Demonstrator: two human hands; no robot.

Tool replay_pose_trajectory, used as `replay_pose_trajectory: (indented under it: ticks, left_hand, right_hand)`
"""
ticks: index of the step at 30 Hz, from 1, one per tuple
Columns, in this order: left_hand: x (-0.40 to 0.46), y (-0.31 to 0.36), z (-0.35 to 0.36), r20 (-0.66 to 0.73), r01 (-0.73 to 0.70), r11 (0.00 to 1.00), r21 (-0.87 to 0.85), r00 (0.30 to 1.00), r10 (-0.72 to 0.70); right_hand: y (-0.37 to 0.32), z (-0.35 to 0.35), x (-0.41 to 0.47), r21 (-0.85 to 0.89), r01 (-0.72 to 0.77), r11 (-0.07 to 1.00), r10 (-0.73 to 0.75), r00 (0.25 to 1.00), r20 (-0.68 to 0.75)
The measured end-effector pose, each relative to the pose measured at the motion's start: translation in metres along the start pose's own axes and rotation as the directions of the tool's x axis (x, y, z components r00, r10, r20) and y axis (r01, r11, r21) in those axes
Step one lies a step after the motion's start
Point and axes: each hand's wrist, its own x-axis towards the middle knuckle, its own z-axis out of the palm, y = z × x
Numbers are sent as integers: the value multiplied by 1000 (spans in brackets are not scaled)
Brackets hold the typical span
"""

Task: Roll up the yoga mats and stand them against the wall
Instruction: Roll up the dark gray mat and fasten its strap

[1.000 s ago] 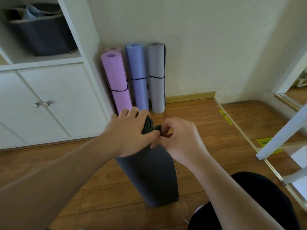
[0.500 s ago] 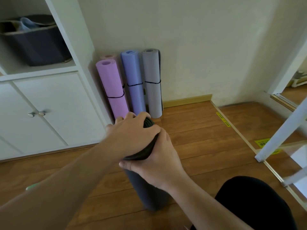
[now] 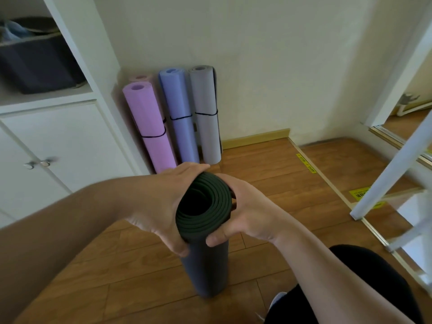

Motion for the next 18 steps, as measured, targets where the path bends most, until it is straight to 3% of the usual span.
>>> replay_pose_trajectory:
  ticks: [3, 6, 13, 16, 18]
  left_hand:
    - [-3, 13, -7, 13, -14, 999, -44, 1000, 15]
    - [2, 25, -9, -86, 2, 1000, -3, 996, -3]
    - [68, 58, -8, -241, 163, 985, -63, 955, -173]
    - [110, 99, -2, -225, 123, 992, 22, 968, -115]
    - [139, 132, 5, -210, 97, 992, 85, 975, -77]
  right_hand:
    - [-1, -9, 2, 18, 4, 1000, -5, 999, 39]
    - [-2, -23, 1, -47, -30, 998, 31, 999, 20]
    - [-11, -87, -19, -234, -309, 922, 235, 925, -297]
    - [17, -139, -60, -88, -357, 930, 281, 845, -454]
    - [52, -169, -98, 82, -399, 913, 368, 721, -587]
